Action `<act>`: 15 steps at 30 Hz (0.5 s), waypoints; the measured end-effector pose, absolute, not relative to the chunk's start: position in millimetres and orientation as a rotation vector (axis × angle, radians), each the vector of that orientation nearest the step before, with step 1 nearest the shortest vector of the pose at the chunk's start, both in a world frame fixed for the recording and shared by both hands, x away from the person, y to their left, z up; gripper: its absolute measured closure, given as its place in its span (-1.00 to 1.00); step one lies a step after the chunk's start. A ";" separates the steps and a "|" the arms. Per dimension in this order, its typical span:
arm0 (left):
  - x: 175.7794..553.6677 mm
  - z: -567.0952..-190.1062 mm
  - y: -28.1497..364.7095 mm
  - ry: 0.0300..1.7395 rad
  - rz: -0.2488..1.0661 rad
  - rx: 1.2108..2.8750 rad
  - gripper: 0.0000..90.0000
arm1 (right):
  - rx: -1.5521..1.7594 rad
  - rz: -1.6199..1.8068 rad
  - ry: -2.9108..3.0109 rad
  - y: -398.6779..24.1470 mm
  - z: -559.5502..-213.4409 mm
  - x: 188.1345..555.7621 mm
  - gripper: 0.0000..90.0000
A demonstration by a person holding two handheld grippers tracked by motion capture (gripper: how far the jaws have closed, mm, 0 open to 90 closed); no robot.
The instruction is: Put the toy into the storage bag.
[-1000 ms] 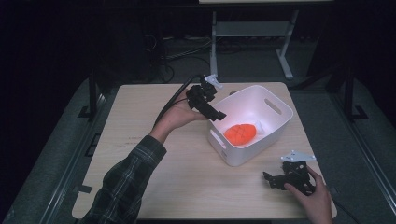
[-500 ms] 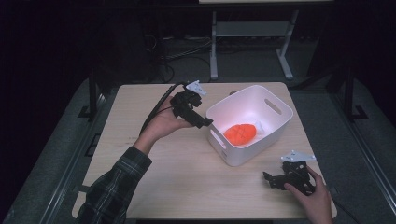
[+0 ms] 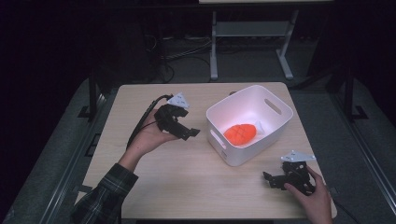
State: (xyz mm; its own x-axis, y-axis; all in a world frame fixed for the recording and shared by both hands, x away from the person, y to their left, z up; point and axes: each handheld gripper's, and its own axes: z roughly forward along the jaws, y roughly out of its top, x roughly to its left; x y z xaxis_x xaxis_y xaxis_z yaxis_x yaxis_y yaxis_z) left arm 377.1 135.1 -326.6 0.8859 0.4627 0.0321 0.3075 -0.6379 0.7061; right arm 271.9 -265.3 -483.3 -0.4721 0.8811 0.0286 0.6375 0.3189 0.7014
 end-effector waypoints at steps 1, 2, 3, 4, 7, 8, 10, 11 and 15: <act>374.8 -328.9 137.9 0.551 0.270 2.306 -0.69 | 1.354 0.936 2.231 -265.3 -483.3 271.9 -1.00; 372.1 -331.4 140.6 0.559 0.265 2.298 -0.69 | 1.353 0.936 2.231 -265.3 -483.3 271.8 -0.99; 369.6 -333.8 143.5 0.567 0.266 2.294 -0.69 | 1.354 0.936 2.231 -265.3 -483.3 271.8 -1.00; 367.2 -336.2 146.3 0.572 0.267 2.292 -0.68 | 1.353 0.936 2.232 -265.3 -483.3 271.9 -1.00; 359.5 -343.2 154.6 0.581 0.269 2.275 -0.68 | 1.354 0.936 2.231 -265.2 -483.3 271.8 -0.99; 356.5 -346.1 157.9 0.585 0.270 2.270 -0.68 | 1.353 0.936 2.231 -265.3 -483.3 271.8 -1.00; 352.0 -351.2 162.8 0.593 0.279 2.263 -0.68 | 1.353 0.936 2.230 -265.3 -483.3 271.8 -0.99; 350.2 -353.0 164.6 0.595 0.279 2.263 -0.68 | 1.353 0.938 2.230 -265.2 -483.4 271.9 -1.00; 340.8 -362.5 173.8 0.613 0.284 2.263 -0.68 | 1.354 0.936 2.232 -265.2 -483.2 271.8 -1.00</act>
